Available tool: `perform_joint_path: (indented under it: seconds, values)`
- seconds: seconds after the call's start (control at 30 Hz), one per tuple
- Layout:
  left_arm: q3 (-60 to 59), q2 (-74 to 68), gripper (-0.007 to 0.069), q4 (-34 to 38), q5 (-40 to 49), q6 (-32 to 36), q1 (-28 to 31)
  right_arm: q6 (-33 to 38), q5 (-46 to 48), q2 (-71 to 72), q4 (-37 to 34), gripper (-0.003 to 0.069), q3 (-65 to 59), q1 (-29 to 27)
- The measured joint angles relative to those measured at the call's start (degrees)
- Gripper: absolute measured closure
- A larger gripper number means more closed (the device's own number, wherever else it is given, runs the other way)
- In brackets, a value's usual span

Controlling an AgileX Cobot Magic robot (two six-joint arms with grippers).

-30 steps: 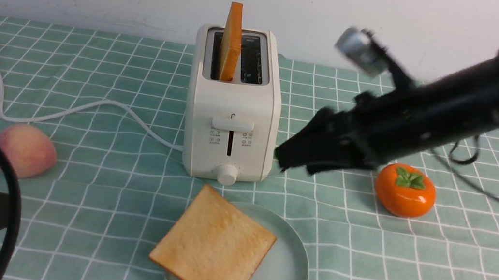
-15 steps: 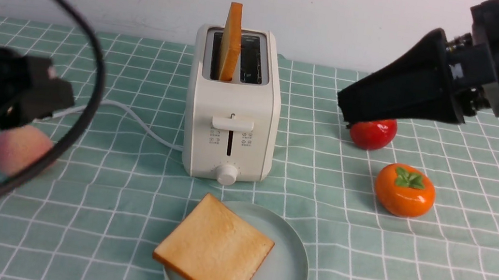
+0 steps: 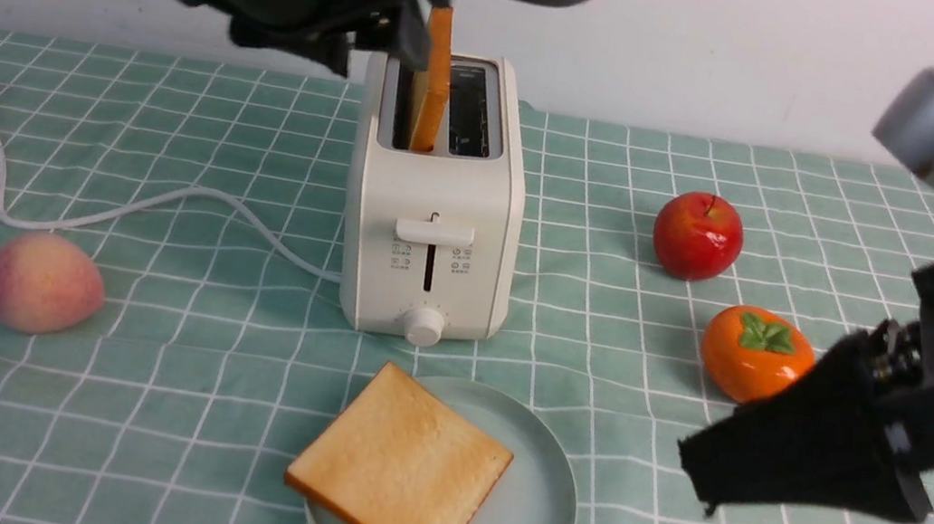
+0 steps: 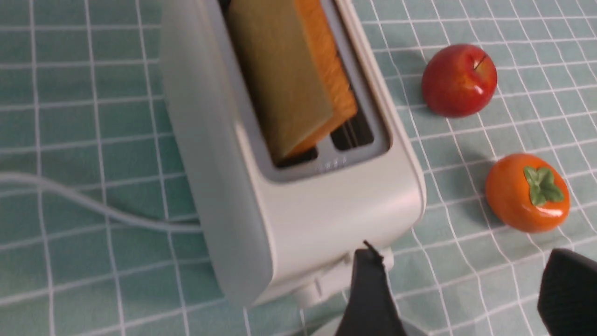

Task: Take toasted bread from bread machine on blue coffee table place on plate.
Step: 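Reach for a toast slice standing in the toaster with the left gripper, then place the slice of bread on the plate with the left gripper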

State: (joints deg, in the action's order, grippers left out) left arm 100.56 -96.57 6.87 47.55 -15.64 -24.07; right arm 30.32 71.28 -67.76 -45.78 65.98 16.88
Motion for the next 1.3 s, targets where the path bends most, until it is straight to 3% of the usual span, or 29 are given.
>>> perform_joint_path:
  seconds: [0.3, 0.5, 0.6, 0.73, 0.77, 0.83, 1.0, 1.13, 1.27, 1.3]
  values:
    - [18.2, -19.5, 0.0095, -18.4, 1.4, -17.2, -3.1, 0.0, 0.0, 4.4, 0.0, 0.0214, -1.2, 0.0]
    - [19.9, -24.4, 0.0125, -22.3, -0.3, -20.5, -3.1, 0.0, 0.0, 6.4, 0.0, 0.0271, -1.2, 0.0]
    - [20.0, -24.7, 0.0191, -22.9, -0.7, -20.6, -3.1, -0.1, 0.0, 6.6, 0.0, 0.0293, -1.2, 0.0]
    - [20.0, -22.8, 0.0526, -23.2, 1.5, -19.9, -3.1, -0.1, 0.0, 6.6, 0.0, 0.0347, -1.3, 0.0]
    - [20.0, -22.8, 0.0538, -23.2, 1.7, -19.8, -3.1, -0.1, 0.0, 6.6, 0.0, 0.0349, -1.3, 0.0]
    - [20.0, -19.6, 0.0589, -23.2, 3.4, -17.6, -3.1, -0.1, 0.0, 6.6, 0.0, 0.0377, -1.3, 0.0]
    - [19.7, -8.3, 0.0585, -20.5, 7.8, -7.7, -3.1, 1.8, 0.0, 6.6, 0.1, 0.0429, -1.3, 0.0]
    - [15.1, 0.9, 0.0585, -9.8, 10.8, 4.7, -3.1, 4.8, 0.0, 6.6, 0.2, 0.0437, -1.3, 0.0]
    - [2.8, 9.1, 0.0585, 6.0, 12.1, 17.6, -3.1, 5.7, 0.0, 6.6, 0.3, 0.0437, -1.3, 0.0]
    - [1.3, 9.8, 0.0585, 6.8, 12.1, 18.2, -3.1, 5.8, 0.0, 6.6, 0.4, 0.0437, -1.3, 0.0]
